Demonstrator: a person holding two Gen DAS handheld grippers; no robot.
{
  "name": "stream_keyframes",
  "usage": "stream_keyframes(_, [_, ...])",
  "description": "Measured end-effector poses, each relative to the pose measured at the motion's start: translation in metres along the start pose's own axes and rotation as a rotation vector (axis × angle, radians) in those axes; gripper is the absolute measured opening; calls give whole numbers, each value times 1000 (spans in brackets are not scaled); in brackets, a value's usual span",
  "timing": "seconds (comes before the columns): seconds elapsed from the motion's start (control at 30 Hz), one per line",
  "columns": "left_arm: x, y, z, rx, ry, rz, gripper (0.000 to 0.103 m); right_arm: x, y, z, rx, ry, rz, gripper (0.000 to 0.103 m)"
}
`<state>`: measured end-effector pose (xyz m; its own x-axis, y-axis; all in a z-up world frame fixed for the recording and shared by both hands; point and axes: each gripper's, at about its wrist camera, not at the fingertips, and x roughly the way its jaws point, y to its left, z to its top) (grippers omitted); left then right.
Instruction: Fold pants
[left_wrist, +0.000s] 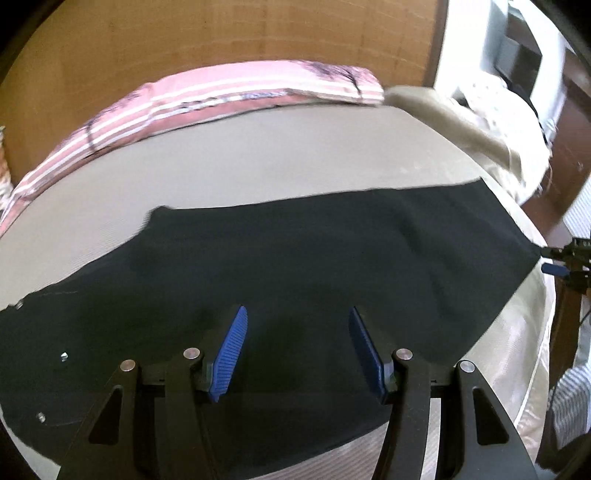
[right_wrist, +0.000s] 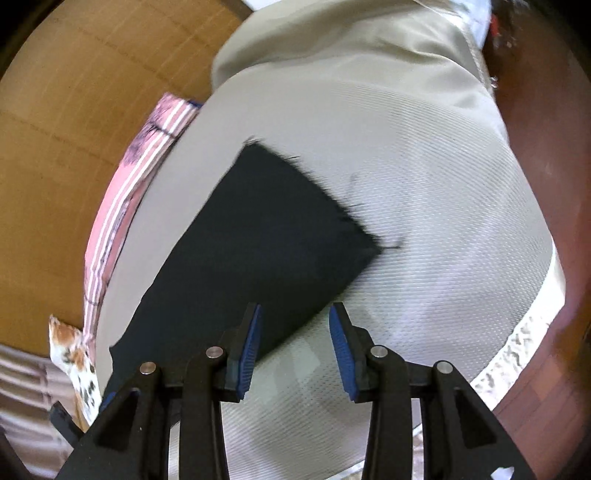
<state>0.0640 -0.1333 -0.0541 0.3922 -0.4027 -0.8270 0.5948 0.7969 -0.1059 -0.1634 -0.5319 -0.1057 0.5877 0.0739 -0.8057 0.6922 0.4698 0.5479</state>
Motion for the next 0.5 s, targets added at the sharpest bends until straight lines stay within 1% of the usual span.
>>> stream_keyframes(0.13, [14,-25,5,26,23,-31,58,6,-14,3,23,1,11,36])
stream_keyframes(0.23, [24,-43,8,63,34,-32,58,9,-15,9,33,-30,39,36])
stream_keyframes(0.33, [35,-61,8,112,55,-34,58,13,-11,16,32,-39,66,35])
stream_keyframes(0.4, [41,-70,6,139,59,-30,58,15,-9,19,25,-41,69,30])
stream_keyframes(0.47, [48,-76,3,165,75,-24,58,19,-12,22,34,-41,78,21])
stream_keyframes(0.5, [51,-78,1,171,81,-23,58,21,-14,23,39,-41,82,20])
